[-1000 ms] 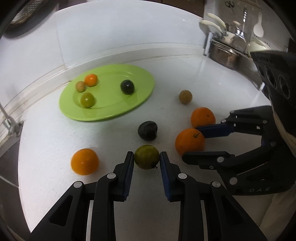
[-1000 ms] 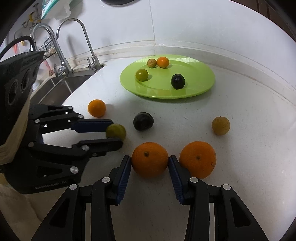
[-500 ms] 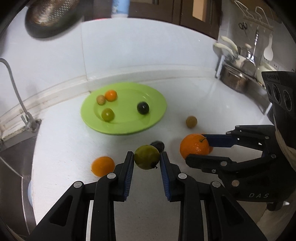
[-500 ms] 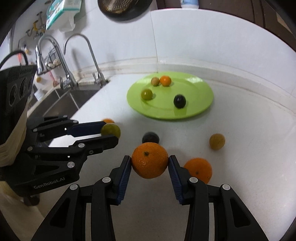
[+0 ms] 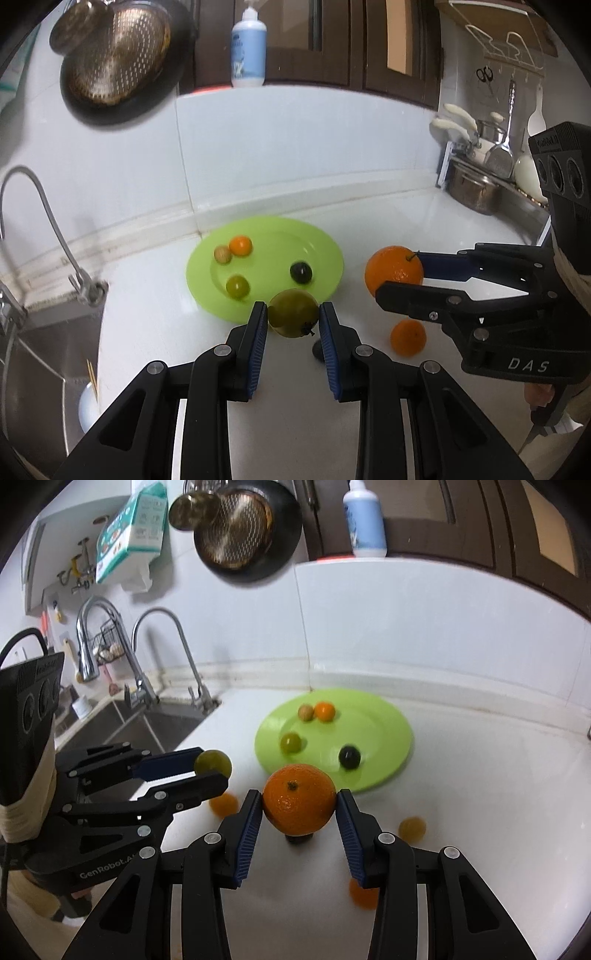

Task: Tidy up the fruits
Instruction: 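Carry both held fruits over the green plate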

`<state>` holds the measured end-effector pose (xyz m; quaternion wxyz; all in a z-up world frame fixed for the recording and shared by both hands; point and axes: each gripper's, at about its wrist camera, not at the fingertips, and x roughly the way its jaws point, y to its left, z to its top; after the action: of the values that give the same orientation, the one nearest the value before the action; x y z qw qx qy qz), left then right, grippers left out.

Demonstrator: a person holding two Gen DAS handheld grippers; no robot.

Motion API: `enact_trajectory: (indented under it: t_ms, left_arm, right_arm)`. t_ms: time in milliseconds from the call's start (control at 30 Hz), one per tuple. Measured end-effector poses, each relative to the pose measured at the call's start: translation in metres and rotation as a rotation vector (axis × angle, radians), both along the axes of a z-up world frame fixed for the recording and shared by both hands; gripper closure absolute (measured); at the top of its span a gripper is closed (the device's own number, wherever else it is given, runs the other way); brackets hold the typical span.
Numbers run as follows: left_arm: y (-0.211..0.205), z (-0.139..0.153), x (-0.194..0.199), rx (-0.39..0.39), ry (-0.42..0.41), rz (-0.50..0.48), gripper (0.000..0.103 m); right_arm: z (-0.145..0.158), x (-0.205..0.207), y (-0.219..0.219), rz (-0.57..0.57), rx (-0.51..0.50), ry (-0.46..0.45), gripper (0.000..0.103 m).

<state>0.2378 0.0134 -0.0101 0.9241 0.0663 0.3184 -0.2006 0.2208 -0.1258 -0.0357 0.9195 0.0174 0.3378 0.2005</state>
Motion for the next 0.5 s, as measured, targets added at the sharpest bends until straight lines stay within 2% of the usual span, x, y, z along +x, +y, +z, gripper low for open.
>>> enact_trajectory:
  t_ms: [500]
  left_arm:
    - [-0.008, 0.021, 0.049, 0.004, -0.065, 0.012, 0.074]
  right_arm:
    - [0.030, 0.042, -0.013, -0.046, -0.001, -0.100, 0.061]
